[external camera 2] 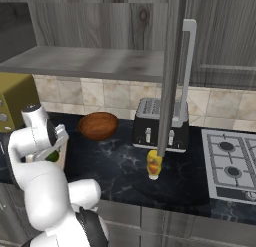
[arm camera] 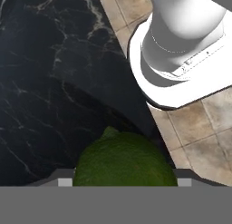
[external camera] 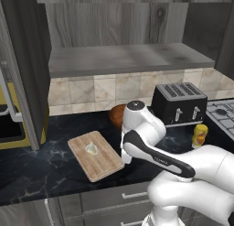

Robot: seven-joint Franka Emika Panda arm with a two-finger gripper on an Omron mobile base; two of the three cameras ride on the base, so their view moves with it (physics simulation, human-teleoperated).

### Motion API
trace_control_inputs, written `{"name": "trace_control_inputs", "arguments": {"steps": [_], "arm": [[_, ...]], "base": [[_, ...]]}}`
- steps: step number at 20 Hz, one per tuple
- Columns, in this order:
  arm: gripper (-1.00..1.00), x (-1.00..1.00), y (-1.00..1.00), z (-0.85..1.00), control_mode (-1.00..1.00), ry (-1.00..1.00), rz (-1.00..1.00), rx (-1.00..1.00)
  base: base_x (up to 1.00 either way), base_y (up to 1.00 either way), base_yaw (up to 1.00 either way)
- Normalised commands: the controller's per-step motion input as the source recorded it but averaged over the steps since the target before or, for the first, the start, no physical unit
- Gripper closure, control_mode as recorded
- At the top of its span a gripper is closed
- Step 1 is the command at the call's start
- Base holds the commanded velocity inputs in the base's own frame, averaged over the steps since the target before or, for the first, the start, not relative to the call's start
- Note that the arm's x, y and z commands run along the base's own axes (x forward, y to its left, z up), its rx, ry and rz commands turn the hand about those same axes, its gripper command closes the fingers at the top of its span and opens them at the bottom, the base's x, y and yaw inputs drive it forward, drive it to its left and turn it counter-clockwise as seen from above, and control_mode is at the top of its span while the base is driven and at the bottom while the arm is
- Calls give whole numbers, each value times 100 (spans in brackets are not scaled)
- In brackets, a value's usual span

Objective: Open the cabinet. Place the bowl and condiment on the counter. Then place the lime and garlic on the cutting board.

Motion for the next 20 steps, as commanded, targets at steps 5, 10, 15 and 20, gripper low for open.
{"name": "trace_control_inputs", "arguments": {"steps": [5,10,15,20], "arm": [[100,10,9,-1,-100,0,27,4],[100,13,13,-8,-100,0,28,4],[100,18,10,-14,-100,0,27,1],[100,27,3,-12,-100,0,27,1]], "base": [[0,0,0],[0,0,0],[0,0,0],[0,0,0]]}}
